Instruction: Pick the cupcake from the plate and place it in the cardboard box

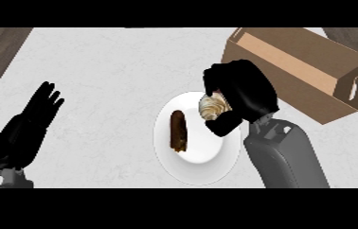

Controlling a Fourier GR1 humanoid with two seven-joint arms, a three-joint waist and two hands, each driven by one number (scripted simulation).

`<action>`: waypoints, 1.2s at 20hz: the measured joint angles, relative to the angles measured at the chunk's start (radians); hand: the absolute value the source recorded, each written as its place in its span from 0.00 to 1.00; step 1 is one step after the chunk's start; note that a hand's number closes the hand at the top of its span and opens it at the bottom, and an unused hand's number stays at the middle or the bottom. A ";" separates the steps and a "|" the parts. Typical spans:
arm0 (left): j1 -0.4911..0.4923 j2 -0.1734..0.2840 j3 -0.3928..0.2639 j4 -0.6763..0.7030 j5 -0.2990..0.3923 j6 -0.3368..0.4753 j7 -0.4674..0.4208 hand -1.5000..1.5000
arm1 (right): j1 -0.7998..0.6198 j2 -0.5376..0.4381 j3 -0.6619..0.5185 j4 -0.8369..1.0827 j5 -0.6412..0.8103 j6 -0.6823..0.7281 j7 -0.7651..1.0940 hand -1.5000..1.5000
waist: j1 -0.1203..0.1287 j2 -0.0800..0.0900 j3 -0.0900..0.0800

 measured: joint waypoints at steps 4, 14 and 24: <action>0.001 -0.002 0.000 -0.018 0.005 0.002 0.015 0.50 | -0.054 0.007 -0.051 -0.144 -0.008 0.034 0.099 1.00 | 0.002 0.000 0.000; -0.025 -0.016 -0.017 -0.003 -0.022 0.015 0.013 0.50 | -0.233 -0.089 -0.296 -0.140 -0.037 0.059 0.187 1.00 | 0.012 0.006 0.000; -0.042 0.003 0.005 0.004 -0.004 -0.007 0.031 0.50 | -0.289 -0.255 -0.391 0.168 -0.059 -0.100 0.009 1.00 | 0.018 0.008 0.000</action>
